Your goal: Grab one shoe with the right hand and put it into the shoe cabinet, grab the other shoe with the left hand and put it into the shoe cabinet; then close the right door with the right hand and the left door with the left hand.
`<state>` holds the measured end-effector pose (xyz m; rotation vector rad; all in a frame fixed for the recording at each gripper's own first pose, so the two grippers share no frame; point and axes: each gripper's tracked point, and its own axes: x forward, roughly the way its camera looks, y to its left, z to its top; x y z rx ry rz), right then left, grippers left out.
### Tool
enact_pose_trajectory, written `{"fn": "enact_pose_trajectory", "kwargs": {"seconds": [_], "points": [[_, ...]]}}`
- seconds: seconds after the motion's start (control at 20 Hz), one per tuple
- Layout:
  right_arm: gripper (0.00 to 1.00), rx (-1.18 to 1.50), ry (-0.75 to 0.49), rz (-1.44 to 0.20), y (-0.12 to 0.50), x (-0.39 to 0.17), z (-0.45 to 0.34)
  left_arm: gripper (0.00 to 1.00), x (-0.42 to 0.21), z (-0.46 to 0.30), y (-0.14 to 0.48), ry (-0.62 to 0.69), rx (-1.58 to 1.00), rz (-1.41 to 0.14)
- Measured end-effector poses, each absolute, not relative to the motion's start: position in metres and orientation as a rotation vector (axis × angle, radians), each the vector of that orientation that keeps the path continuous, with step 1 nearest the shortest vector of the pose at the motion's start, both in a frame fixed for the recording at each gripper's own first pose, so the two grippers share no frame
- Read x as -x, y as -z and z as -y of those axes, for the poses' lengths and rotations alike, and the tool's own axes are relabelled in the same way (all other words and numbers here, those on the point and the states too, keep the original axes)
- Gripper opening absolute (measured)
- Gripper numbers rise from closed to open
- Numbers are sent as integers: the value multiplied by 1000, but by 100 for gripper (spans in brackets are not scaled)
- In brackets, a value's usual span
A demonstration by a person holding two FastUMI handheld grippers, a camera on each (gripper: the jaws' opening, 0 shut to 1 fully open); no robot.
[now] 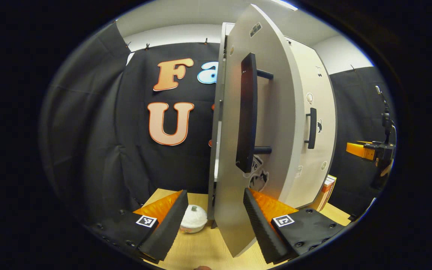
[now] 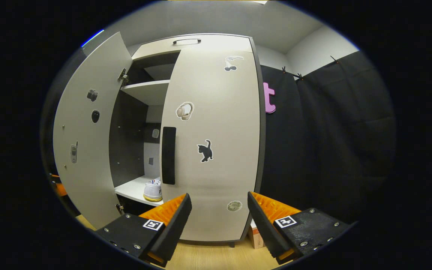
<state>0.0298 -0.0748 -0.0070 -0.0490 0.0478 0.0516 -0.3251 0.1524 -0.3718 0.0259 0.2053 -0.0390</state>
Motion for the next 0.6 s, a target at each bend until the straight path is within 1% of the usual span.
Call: {"fn": "enact_pose_trajectory", "kwargs": {"seconds": [0.2, 0.3, 0.35, 0.4, 0.6], "points": [[92, 41, -38, -51, 8, -19, 89, 96, 318, -123, 369, 92, -32, -196], [92, 37, -24, -54, 9, -16, 96, 96, 308, -114, 369, 98, -54, -186], [93, 32, -17, -55, 9, -14, 100, 94, 304, -110, 371, 96, -63, -184], [93, 30, -9, -58, 10, -12, 103, 94, 302, -107, 375, 99, -63, -184], [93, 30, 16, -64, 13, -9, 113, 96, 290, -85, 380, 141, -34, -194]]}}
